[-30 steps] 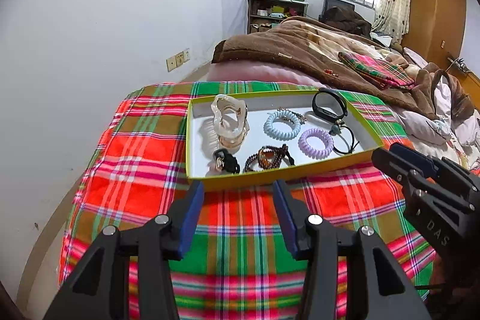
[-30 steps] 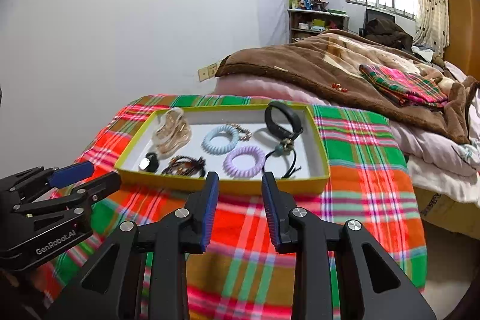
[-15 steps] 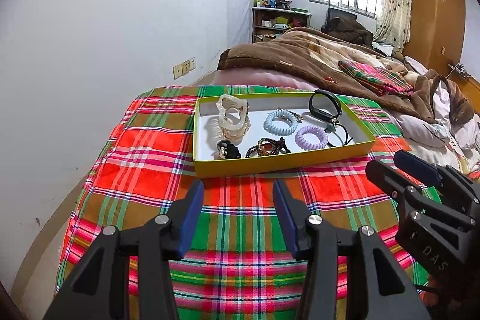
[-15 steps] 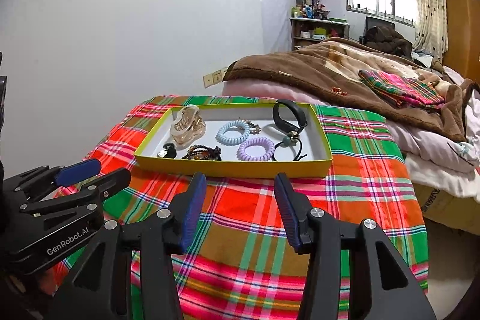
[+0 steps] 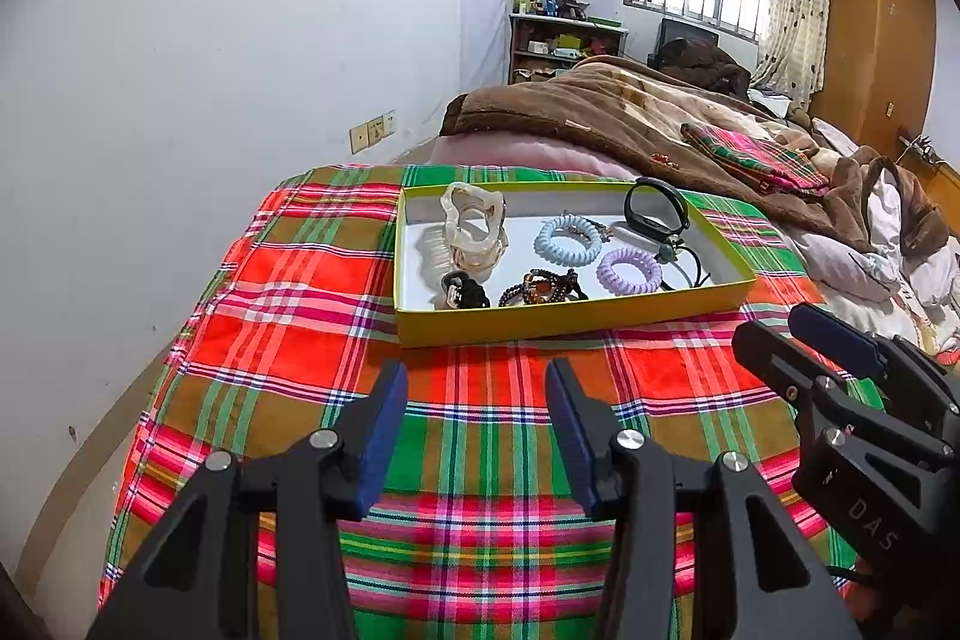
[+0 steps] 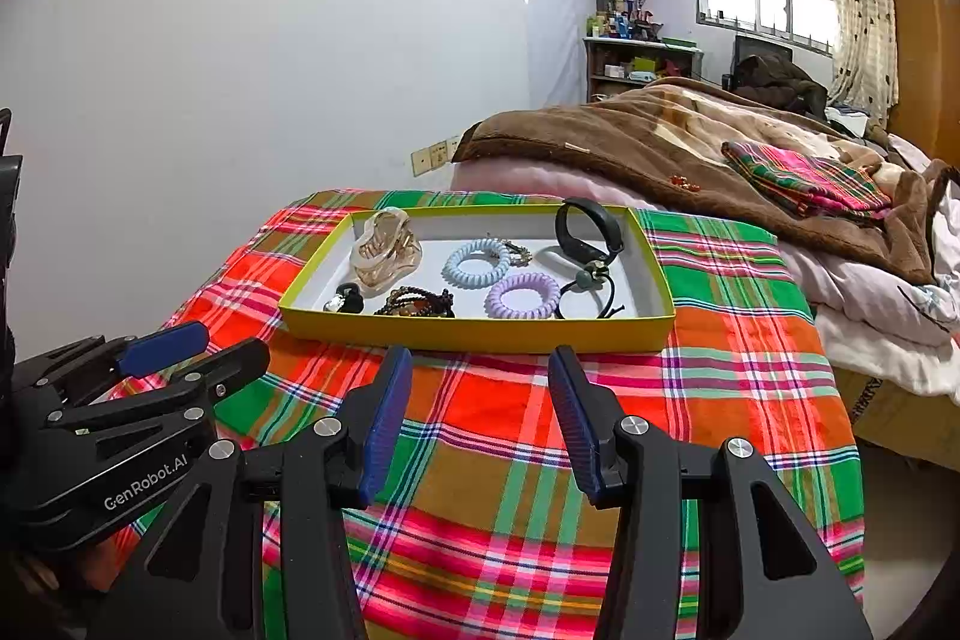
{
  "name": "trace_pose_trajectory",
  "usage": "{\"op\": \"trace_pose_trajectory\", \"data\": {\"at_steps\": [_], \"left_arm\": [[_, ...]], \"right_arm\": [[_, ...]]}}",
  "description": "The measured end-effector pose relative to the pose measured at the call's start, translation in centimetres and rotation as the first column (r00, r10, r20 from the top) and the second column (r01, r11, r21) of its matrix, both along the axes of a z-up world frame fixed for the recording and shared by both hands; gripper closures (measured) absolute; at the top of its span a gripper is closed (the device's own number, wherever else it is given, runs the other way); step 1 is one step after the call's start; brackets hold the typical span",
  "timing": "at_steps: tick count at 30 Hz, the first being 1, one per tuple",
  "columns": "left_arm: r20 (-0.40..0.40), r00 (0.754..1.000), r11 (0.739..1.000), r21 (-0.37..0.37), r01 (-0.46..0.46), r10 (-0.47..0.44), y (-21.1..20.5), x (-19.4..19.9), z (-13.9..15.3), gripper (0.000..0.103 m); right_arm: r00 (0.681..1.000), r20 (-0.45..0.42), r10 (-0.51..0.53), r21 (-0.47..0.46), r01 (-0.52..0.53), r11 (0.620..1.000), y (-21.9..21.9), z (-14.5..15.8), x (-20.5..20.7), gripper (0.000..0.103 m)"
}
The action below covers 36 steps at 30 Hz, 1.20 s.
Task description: Organize jewelry
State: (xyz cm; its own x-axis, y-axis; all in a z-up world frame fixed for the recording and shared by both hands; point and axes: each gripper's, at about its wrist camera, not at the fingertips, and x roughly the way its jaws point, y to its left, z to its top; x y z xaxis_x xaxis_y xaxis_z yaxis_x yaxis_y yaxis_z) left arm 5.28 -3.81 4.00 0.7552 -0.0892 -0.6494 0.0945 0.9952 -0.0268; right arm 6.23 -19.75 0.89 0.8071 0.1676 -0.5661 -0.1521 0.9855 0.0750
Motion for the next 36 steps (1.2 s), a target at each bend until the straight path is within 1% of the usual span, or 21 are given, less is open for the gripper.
{"op": "trace_pose_trajectory", "data": {"at_steps": [36], "left_arm": [[0.002,1.0,1.0,0.011,-0.027,0.027,0.39,-0.24,0.17,0.053]], "right_arm": [[1.0,0.002,-0.004,0.012,0.004,1.0,0.05,-0.17,-0.12,0.055]]}}
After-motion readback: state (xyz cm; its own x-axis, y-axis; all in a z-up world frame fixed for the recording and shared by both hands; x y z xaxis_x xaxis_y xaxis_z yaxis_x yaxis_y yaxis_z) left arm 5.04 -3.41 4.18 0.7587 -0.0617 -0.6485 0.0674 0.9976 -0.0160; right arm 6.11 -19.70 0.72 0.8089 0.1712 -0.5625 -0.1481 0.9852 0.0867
